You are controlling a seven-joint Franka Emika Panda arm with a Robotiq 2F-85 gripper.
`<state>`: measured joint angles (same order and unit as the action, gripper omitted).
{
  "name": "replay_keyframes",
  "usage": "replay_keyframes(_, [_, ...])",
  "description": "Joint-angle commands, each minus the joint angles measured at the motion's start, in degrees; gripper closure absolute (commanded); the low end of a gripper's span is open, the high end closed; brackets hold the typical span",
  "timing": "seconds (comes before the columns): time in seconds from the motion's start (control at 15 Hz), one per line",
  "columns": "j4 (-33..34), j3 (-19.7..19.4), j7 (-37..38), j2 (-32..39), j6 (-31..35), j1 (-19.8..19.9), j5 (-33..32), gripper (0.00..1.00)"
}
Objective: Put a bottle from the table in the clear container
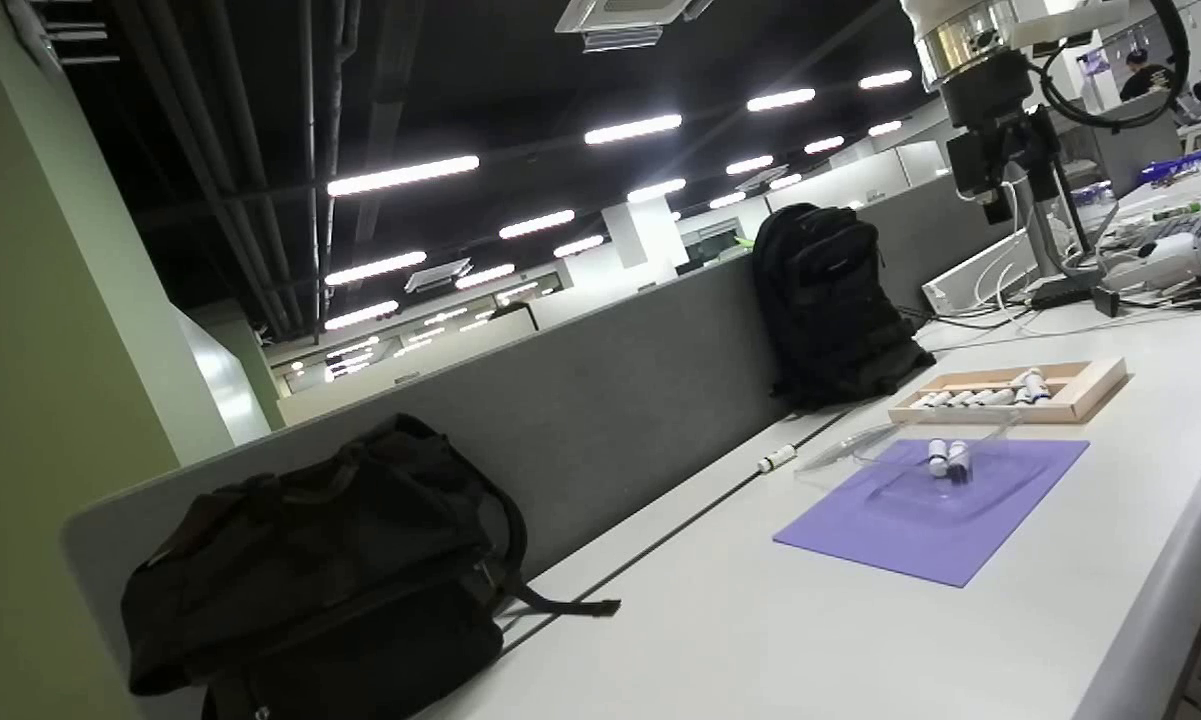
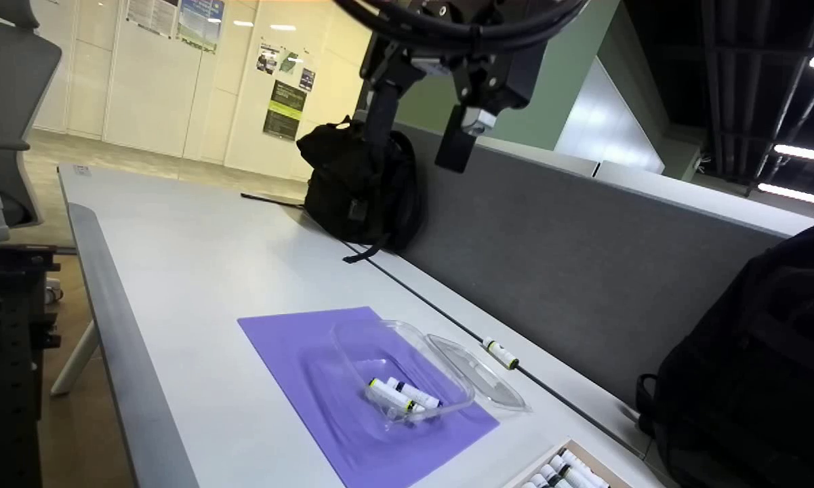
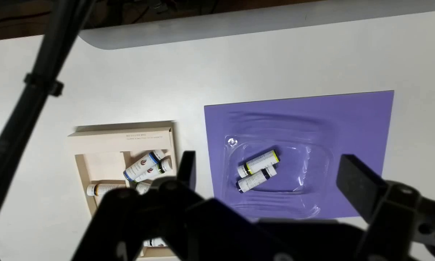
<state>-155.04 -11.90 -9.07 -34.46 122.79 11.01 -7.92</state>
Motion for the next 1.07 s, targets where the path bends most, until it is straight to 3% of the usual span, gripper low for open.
replay_keyframes(0.0, [0.08, 0.19, -0.11, 0.02, -0.11, 0.19, 0.14, 0.00])
replay_keyframes(0.2, [0.08, 0.19, -0.11, 0.02, -0.11, 0.19, 0.14, 0.00])
replay_keyframes(0.4, [1.92, -1.18, -5.42, 5.28, 5.60, -2.21, 0.87, 0.00])
replay_keyframes(0.6, [5.35, -2.94, -13.92, 14.31, 13.37, -5.77, 2.67, 0.00])
replay_keyframes(0.73, [8.84, -3.20, -19.47, 20.73, 15.06, -7.63, 3.44, 0.00])
replay_keyframes(1.0, [18.63, -0.13, -21.88, 33.98, 17.45, -7.36, 0.49, 0.00])
